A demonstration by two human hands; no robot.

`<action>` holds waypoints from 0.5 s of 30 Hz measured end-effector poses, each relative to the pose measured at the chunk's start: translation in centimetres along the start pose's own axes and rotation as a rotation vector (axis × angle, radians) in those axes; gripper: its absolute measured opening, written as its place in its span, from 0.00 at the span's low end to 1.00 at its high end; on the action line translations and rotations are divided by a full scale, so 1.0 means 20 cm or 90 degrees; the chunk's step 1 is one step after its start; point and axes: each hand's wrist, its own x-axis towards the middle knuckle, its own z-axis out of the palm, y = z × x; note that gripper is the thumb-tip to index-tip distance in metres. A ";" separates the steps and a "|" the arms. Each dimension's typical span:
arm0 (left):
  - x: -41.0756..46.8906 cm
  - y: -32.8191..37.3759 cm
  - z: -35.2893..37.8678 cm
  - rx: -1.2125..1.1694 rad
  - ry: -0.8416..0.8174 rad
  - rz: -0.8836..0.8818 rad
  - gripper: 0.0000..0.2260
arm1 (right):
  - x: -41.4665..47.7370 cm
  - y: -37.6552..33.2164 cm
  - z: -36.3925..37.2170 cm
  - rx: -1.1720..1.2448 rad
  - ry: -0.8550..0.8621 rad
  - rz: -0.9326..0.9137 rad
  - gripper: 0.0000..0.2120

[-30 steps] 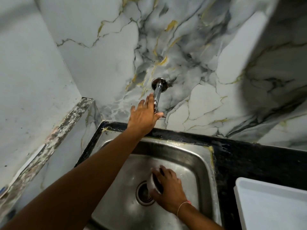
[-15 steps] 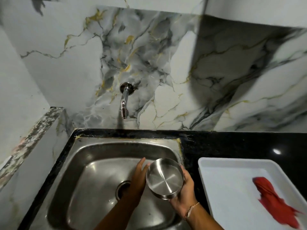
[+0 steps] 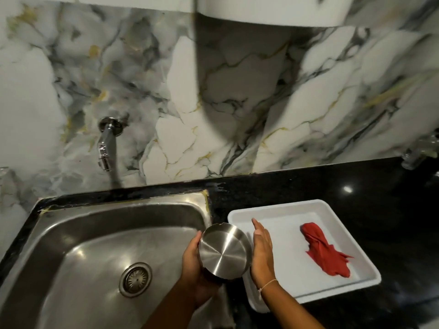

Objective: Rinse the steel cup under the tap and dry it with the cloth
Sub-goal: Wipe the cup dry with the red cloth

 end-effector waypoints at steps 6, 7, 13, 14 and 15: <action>0.11 -0.16 0.16 -0.061 -0.071 -0.069 0.27 | 0.22 0.14 -0.32 -0.217 -0.026 -0.047 0.23; 0.14 -0.19 0.17 -0.058 -0.067 -0.074 0.27 | 0.29 0.17 -0.40 -0.272 -0.005 -0.047 0.24; 0.20 -0.27 0.22 -0.031 -0.060 -0.048 0.23 | 0.71 0.40 -0.85 -0.733 0.075 0.030 0.29; 0.21 -0.27 0.22 -0.028 -0.056 -0.042 0.22 | 0.74 0.42 -0.88 -0.765 0.052 0.063 0.30; 0.21 -0.27 0.23 -0.029 -0.052 -0.038 0.21 | 0.74 0.43 -0.89 -0.776 0.025 0.092 0.31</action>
